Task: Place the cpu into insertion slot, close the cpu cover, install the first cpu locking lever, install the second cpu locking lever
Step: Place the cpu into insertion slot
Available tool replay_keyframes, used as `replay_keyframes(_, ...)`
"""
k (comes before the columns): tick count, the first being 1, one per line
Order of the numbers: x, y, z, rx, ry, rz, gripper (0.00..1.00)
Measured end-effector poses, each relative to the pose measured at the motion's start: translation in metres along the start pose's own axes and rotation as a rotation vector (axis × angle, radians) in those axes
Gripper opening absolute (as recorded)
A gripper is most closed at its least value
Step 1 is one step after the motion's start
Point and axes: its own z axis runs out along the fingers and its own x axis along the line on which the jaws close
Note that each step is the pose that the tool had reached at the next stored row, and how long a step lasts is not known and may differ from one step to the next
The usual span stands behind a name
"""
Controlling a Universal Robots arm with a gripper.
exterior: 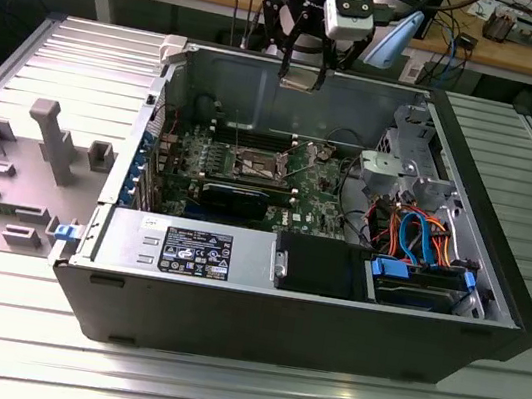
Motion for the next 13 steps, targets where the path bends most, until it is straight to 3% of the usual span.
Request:
replay_keyframes(8, 0.0, 0.0, 0.0, -0.0002, -0.0007, 0.008, 0.54)
replay_keyframes(13, 0.0, 0.0, 0.0001, -0.001, -0.0042, 0.047, 0.54)
